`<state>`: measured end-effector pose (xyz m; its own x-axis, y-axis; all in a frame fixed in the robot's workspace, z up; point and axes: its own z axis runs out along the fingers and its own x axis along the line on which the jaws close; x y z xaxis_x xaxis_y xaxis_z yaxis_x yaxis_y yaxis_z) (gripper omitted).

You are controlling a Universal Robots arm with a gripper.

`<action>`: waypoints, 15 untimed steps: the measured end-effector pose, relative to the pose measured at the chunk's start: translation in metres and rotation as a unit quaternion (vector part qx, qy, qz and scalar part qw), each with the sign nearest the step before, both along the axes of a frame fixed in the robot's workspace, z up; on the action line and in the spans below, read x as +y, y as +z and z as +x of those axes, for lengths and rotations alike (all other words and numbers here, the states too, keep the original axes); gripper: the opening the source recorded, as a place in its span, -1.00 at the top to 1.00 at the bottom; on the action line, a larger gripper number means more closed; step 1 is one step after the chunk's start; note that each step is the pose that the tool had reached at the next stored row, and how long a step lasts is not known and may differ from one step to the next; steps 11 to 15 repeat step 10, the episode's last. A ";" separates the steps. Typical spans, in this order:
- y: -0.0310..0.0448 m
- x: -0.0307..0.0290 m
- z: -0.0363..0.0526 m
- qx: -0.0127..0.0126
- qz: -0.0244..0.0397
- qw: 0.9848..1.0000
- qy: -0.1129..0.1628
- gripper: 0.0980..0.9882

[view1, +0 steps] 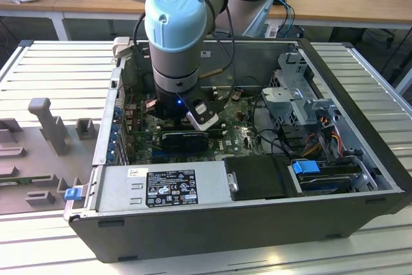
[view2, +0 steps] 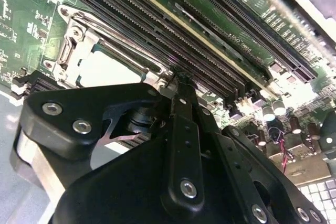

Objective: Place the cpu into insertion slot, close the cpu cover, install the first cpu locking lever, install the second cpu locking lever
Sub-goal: 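Install the second cpu locking lever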

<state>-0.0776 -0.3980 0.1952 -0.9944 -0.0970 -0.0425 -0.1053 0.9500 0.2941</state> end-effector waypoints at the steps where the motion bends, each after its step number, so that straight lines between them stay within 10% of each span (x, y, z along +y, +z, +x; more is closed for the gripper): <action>1: 0.0019 0.0001 0.0000 0.000 0.000 1.000 0.000 0.98; 9: 0.0294 0.0000 0.0000 0.002 0.000 1.000 0.000 0.98; 15: 0.0309 0.0000 0.0000 0.002 0.000 1.000 0.000 0.98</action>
